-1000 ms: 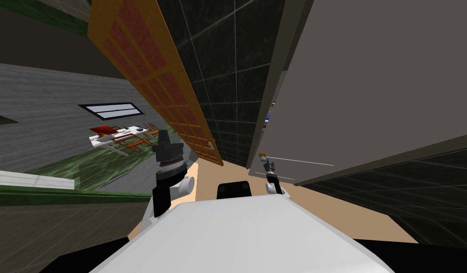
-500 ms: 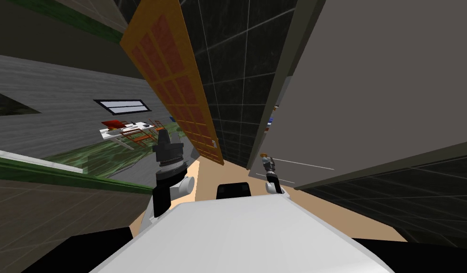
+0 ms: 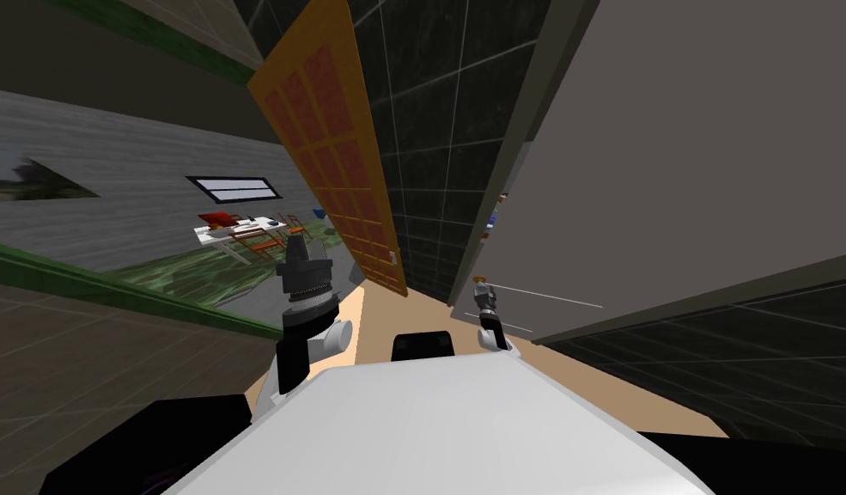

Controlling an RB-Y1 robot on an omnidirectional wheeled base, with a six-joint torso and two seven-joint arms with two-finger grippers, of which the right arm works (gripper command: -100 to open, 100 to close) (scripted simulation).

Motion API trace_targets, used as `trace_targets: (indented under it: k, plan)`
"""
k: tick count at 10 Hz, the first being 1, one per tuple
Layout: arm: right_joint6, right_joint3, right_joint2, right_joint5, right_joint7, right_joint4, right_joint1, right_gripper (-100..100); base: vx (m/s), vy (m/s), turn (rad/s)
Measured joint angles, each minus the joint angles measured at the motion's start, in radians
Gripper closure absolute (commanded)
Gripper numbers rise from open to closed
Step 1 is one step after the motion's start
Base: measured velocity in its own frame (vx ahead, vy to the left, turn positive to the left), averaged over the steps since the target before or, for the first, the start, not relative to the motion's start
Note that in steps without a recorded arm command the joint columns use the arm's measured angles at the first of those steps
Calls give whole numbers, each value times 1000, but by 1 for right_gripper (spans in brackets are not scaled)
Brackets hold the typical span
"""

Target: Pull the door open

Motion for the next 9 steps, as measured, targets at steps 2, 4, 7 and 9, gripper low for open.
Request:
trace_targets:
  k: [2, 4, 7, 9]
  plan:
    - [2, 11, 3, -26, -54, -1, -3, -100, -69, -2, 39]
    - [8, 19, 6, -45, -99, -9, -2, -100, -65, -15, 45]
    - [11, 34, 12, -81, -176, -12, -6, -100, -62, -3, 44]
    - [17, 44, 16, -106, -227, -20, -5, -100, -60, -6, 26]
